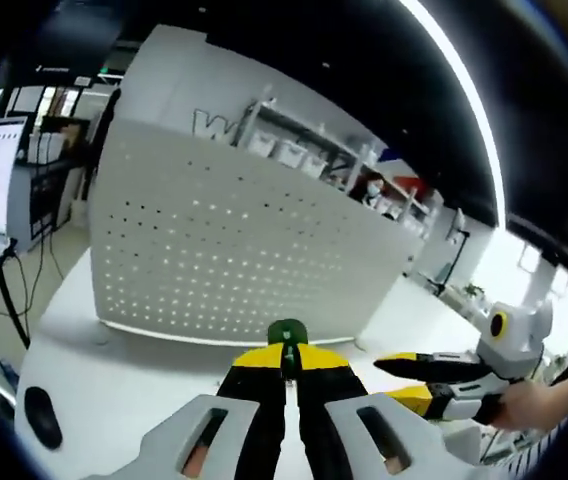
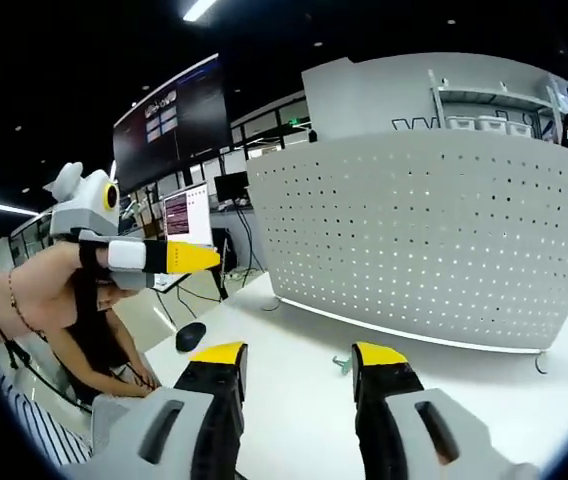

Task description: Insert the hook assembly into the mounting plate slot until the hook locks in place.

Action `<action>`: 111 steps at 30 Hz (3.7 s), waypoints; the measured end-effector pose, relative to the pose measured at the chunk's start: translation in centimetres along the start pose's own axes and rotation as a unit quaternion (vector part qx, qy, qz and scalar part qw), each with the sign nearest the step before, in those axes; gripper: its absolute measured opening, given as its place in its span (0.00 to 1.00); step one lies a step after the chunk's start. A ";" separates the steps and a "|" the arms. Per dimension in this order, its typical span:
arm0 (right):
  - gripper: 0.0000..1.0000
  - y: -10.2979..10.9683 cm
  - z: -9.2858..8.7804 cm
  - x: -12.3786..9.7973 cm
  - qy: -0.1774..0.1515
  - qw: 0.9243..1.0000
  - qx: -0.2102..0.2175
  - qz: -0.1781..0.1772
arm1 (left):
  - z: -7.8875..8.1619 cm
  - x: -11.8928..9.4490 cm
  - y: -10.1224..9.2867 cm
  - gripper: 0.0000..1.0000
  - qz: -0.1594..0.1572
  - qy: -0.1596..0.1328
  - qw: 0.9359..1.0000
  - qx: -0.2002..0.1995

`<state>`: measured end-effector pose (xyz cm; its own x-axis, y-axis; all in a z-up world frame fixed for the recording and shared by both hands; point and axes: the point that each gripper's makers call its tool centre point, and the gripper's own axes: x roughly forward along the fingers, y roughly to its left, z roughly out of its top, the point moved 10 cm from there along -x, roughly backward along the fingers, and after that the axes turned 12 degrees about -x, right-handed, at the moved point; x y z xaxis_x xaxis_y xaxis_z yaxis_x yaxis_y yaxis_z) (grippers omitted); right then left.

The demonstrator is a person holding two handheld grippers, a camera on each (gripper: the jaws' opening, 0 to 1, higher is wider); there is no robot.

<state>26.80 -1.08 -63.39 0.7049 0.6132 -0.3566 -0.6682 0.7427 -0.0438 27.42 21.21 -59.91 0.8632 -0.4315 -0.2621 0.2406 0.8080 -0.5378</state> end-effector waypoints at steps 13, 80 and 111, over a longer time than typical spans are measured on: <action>0.48 -0.8 -2.2 -1.9 0.035 0.999 0.007 -0.035 | 0.2 0.7 0.9 0.01 0.039 -0.041 0.997 0.054; 0.67 -0.1 -8.0 -5.7 0.116 0.988 0.076 -0.065 | 7.5 12.8 0.5 0.02 0.068 -0.197 0.959 0.190; 0.66 -0.8 -9.3 -6.2 0.131 0.983 0.103 -0.077 | 10.4 17.0 1.2 0.02 0.097 -0.235 0.950 0.180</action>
<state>20.73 -8.00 -69.78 0.6902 0.4193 -0.5898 -0.4771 0.8765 0.0649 47.01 19.00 -56.70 0.9894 -0.1010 0.1039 0.1190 0.9756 -0.1846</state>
